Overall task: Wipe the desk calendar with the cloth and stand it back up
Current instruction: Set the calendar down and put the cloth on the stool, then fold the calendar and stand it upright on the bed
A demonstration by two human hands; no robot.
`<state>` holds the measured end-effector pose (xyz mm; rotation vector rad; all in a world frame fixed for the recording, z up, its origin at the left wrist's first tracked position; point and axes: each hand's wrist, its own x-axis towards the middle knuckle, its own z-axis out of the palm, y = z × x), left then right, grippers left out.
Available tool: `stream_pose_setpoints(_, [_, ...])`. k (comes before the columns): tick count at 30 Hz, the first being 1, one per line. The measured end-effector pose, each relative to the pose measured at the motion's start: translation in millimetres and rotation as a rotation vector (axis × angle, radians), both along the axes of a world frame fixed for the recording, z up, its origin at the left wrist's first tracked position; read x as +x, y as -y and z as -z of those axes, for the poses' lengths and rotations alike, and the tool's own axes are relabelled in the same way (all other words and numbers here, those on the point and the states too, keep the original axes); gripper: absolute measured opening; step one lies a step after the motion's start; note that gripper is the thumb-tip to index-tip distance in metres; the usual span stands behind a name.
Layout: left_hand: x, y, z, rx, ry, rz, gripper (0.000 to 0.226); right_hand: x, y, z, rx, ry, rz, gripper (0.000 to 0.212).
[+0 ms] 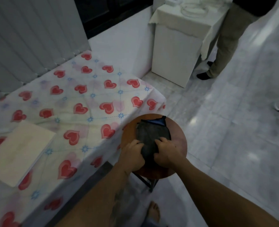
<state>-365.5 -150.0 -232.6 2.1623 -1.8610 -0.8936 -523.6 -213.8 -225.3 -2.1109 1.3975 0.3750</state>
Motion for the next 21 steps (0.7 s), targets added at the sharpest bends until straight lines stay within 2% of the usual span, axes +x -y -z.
stream_pose_setpoints(2, [10.4, -4.9, -16.0, -0.010, -0.119, -0.152, 0.031, 11.9, 6.0, -17.1, 0.016, 0.029, -0.002, 0.070])
stream_pose_setpoints(5, [39.8, -15.6, -43.4, -0.080, -0.263, -0.380, 0.031, 44.5, 15.1, -44.8, 0.004, 0.118, -0.048, 0.064])
stream_pose_setpoints(8, [84.5, -33.6, -70.2, -0.215, -0.317, -0.595, 0.031, 93.9, 18.3, -68.7, 0.002, 0.287, -0.095, 0.054])
stream_pose_setpoints(10, [118.6, -52.0, -88.1, -0.284, -0.365, -0.745, 0.032, 133.3, 14.1, -81.6, 0.033, 0.344, -0.130, 0.055])
stream_pose_setpoints(16, [223.9, -121.9, -116.0, -0.467, -0.373, -1.113, 0.031, 257.4, -15.6, -108.2, 0.049, 0.408, -0.314, 0.057])
stream_pose_setpoints(21, [295.5, -172.4, -104.4, -0.448, -0.337, -1.299, 0.037, 340.8, -47.9, -111.2, 0.113, 0.436, -0.311, 0.056])
